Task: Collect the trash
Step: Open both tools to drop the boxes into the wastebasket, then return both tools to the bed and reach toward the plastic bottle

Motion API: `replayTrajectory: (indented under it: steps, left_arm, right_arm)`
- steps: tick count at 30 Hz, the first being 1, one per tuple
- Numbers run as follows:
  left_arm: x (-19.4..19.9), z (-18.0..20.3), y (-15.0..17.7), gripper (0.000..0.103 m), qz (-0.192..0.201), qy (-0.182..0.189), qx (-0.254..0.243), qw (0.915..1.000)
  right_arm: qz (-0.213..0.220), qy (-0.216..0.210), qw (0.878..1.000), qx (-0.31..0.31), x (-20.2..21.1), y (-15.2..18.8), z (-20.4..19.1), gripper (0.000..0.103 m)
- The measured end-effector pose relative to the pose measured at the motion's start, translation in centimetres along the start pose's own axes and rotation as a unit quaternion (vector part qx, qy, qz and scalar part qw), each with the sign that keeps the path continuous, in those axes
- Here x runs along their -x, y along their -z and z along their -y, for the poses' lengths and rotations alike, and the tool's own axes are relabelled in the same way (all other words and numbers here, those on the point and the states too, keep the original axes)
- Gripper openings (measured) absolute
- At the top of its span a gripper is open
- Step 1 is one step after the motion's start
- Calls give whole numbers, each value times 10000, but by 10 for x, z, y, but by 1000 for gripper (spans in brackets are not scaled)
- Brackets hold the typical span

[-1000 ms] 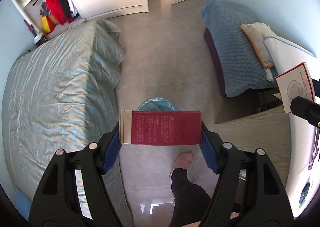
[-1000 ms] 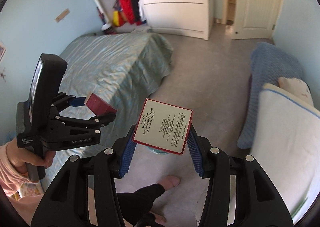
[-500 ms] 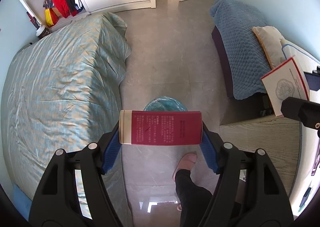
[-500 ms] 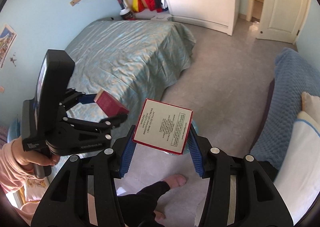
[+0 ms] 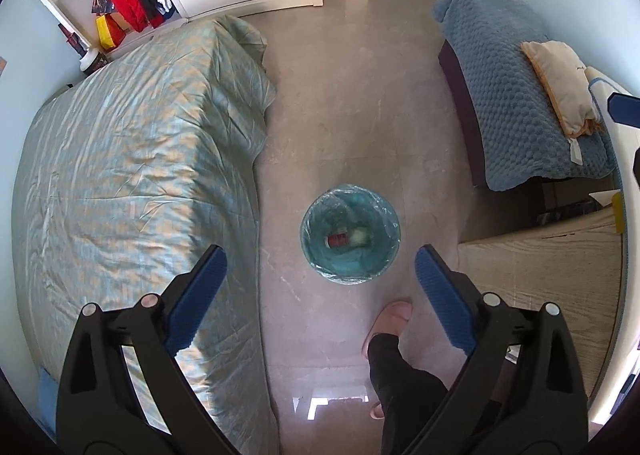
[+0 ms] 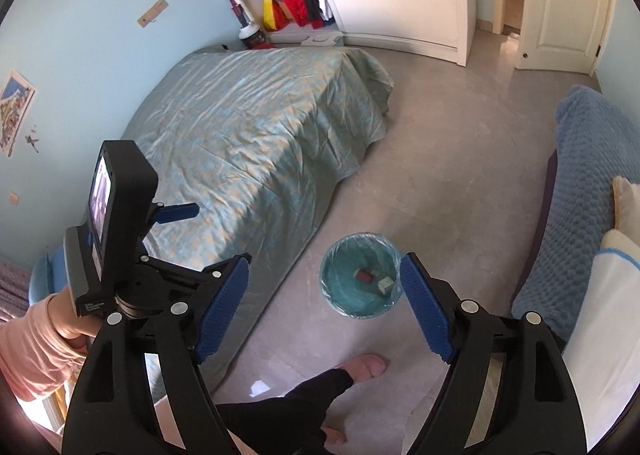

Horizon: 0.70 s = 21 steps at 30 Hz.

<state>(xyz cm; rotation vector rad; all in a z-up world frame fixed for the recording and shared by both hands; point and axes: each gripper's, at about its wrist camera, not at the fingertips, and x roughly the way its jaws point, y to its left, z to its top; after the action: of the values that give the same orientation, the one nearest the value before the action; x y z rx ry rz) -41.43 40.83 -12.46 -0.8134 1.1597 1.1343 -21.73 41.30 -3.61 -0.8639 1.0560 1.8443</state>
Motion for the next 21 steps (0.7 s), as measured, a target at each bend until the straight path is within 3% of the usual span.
replayTrajectory:
  steps: [13, 17, 21]
  left_arm:
    - [46, 49, -15, 93, 498, -22, -576, 9971]
    - [64, 88, -21, 93, 720, 125, -1129, 9909]
    - [77, 135, -20, 94, 890, 391, -1785, 9791]
  right_arm:
    - [516, 432, 9955, -665, 54, 39, 36, 79]
    - [788, 720, 9885, -1068, 81, 68, 52, 84]
    - [1064, 1038, 9763, -1571, 115, 109, 67, 88]
